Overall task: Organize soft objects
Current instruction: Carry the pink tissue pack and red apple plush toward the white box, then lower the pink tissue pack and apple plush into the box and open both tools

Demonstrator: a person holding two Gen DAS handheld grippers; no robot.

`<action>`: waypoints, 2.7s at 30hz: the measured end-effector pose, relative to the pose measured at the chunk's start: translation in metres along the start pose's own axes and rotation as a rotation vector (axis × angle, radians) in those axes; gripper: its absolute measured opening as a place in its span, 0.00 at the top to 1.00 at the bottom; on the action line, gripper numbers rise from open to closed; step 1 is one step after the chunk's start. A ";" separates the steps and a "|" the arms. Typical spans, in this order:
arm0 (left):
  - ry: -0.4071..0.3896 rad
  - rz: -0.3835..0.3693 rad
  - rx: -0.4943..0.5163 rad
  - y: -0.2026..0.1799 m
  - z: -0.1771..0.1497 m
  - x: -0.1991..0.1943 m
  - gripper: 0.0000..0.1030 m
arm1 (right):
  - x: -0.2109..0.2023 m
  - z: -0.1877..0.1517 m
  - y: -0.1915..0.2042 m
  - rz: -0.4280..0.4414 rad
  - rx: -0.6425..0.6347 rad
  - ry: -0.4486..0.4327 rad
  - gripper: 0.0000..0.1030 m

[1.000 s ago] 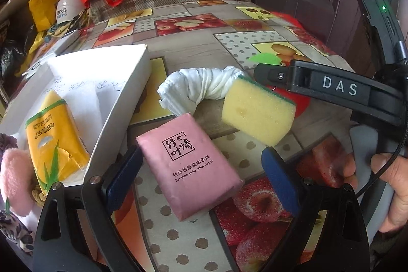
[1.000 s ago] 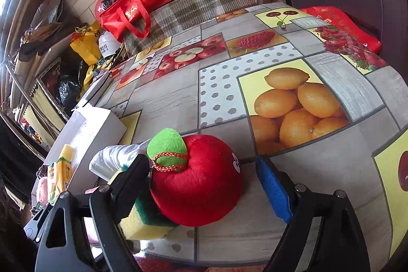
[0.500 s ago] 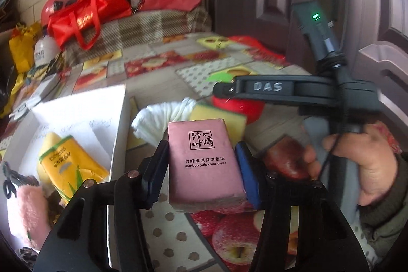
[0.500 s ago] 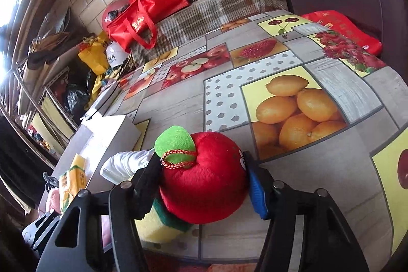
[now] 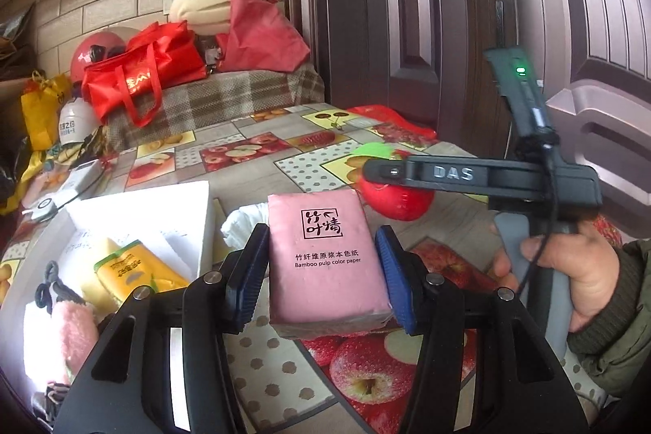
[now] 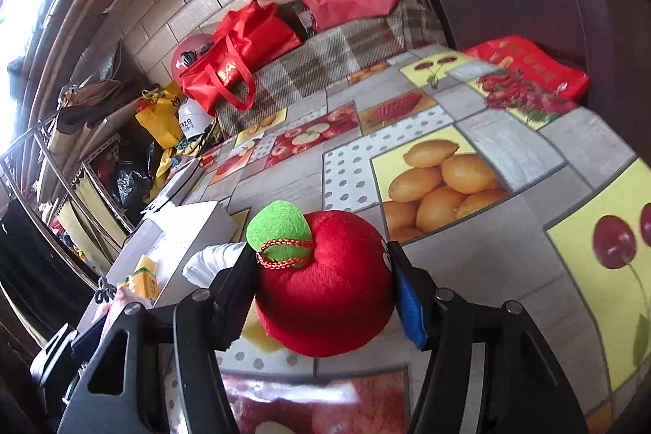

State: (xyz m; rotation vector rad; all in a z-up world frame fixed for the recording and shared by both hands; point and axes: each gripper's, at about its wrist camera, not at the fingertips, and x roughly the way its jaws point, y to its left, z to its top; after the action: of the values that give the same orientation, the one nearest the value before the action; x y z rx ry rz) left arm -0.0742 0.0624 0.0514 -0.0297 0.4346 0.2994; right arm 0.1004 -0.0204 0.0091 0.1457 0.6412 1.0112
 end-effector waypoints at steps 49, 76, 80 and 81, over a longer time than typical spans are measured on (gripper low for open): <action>-0.110 0.264 -0.196 0.115 -0.039 -0.089 0.49 | -0.036 -0.054 0.121 0.111 -0.378 -0.081 0.41; -0.079 0.412 -0.331 0.174 -0.061 -0.108 0.48 | 0.000 -0.080 0.190 0.236 -0.531 0.041 0.41; -0.063 0.420 -0.318 0.176 -0.061 -0.104 0.48 | 0.003 -0.082 0.197 0.246 -0.555 0.045 0.41; -0.058 0.423 -0.315 0.177 -0.061 -0.103 0.48 | 0.004 -0.083 0.199 0.250 -0.562 0.048 0.41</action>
State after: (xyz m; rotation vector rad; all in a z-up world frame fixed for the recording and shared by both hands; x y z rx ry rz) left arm -0.2402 0.1973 0.0453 -0.2387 0.3300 0.7818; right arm -0.0922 0.0760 0.0200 -0.3002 0.3663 1.4036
